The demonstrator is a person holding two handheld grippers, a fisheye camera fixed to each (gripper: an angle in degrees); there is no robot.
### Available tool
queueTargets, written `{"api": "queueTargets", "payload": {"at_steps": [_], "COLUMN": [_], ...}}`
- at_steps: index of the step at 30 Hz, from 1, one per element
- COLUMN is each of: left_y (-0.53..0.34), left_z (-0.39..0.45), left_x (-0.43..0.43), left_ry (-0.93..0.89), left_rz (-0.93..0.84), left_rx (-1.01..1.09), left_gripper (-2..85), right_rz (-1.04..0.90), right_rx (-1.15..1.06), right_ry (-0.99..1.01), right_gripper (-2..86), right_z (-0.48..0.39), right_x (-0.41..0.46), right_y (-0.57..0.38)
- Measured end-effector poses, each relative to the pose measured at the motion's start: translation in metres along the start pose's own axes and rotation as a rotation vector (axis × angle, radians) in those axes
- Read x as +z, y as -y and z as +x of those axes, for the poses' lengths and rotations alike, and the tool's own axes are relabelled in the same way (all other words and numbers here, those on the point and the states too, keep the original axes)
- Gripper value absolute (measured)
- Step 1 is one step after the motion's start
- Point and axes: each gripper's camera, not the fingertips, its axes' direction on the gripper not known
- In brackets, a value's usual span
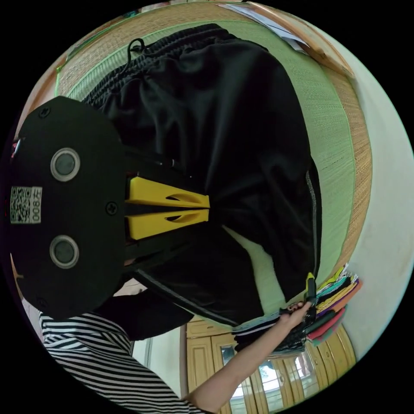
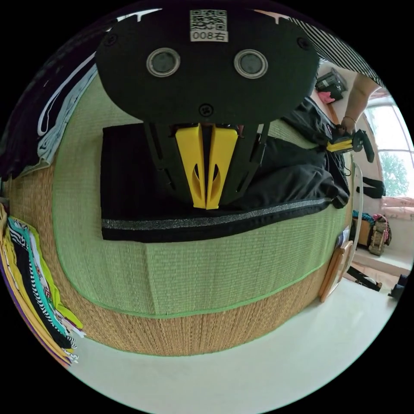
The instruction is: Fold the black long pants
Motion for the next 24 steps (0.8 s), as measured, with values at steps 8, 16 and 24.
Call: {"api": "queueTargets", "payload": {"at_steps": [8,16,24], "left_y": [-0.003,0.042,0.080], "left_z": [-0.027,-0.069,-0.080], "left_x": [-0.087,-0.115,-0.103], "left_ry": [0.062,0.249,0.355], "left_rz": [0.302,0.246,0.106], "left_rx": [-0.155,-0.308,-0.349], "left_gripper": [0.2,0.2,0.1], "right_rz": [0.094,0.035,0.033], "right_rx": [-0.038,-0.014,-0.023], "right_ry": [-0.010,-0.043,-0.060], "right_gripper": [-0.5,-0.5,-0.5], "right_z": [-0.004,0.012,0.023], "right_x": [-0.019,0.018,0.025], "right_y": [-0.016,-0.069,-0.079]}}
